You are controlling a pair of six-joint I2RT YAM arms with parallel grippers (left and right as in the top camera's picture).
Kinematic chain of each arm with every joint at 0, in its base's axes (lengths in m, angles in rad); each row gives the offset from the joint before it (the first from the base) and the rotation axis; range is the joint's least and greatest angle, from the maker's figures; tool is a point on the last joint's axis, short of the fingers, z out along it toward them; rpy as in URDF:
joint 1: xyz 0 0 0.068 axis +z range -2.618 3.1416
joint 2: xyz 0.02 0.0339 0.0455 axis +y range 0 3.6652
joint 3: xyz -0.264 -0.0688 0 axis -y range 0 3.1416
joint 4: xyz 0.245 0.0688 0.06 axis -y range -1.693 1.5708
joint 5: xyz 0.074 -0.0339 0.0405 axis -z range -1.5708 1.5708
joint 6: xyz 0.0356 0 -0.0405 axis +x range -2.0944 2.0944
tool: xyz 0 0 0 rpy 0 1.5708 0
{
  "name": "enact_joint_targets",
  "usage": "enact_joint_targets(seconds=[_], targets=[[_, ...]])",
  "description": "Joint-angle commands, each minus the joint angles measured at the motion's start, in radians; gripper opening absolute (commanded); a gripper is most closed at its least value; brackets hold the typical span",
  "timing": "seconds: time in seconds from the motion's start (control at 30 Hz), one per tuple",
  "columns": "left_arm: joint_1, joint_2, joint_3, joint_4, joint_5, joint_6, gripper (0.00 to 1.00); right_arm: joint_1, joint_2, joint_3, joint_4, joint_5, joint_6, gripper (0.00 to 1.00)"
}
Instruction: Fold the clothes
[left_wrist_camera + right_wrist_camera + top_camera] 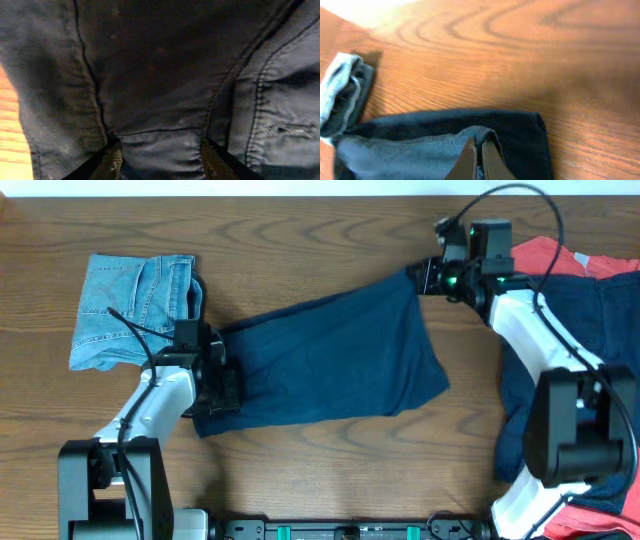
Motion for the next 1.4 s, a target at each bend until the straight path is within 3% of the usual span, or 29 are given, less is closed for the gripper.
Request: enact_joint_targets(seconds=[0.0, 0.07, 0.13, 0.17, 0.2, 0.37, 0.57, 0.7, 0.8, 0.93, 1.13, 1.37], targets=[[0.006, -0.006, -0.011, 0.002, -0.081, 0.01, 0.53, 0.005, 0.042, 0.005, 0.017, 0.169, 0.07, 0.02], [0.006, -0.006, -0.011, 0.002, -0.079, 0.01, 0.57, 0.013, 0.08, 0.005, 0.054, 0.21, 0.071, 0.15], [0.006, -0.006, -0.011, 0.002, -0.079, 0.01, 0.64, 0.019, 0.124, 0.005, 0.097, 0.214, 0.069, 0.68], [0.006, -0.006, -0.011, 0.002, -0.079, 0.01, 0.66, 0.018, 0.135, 0.005, 0.103, 0.213, 0.069, 0.78], [0.006, -0.006, -0.011, 0.002, -0.079, 0.01, 0.69, 0.016, 0.146, 0.005, 0.098, 0.214, 0.061, 0.8], [0.006, -0.006, -0.011, -0.002, -0.079, 0.01, 0.74, -0.013, 0.109, 0.005, -0.023, 0.173, -0.018, 0.66], [0.006, -0.006, 0.002, -0.006, -0.078, 0.009, 0.75, -0.027, -0.03, 0.005, -0.343, 0.097, -0.142, 0.62], [0.006, -0.007, 0.032, -0.028, -0.039, 0.01, 0.75, -0.01, -0.062, 0.005, -0.582, 0.103, -0.172, 0.66], [0.006, -0.007, 0.035, -0.028, -0.014, 0.01, 0.74, 0.009, -0.046, -0.012, -0.652, 0.151, -0.171, 0.64], [0.006, -0.007, 0.035, -0.027, -0.014, 0.01, 0.74, 0.035, -0.034, -0.101, -0.452, 0.169, -0.171, 0.58], [0.006, -0.007, 0.035, -0.021, -0.014, 0.01, 0.74, 0.037, -0.031, -0.24, -0.047, 0.176, -0.166, 0.6], [0.006, -0.007, 0.035, -0.016, -0.014, 0.01, 0.74, 0.037, -0.031, -0.277, 0.111, 0.156, -0.116, 0.61]])
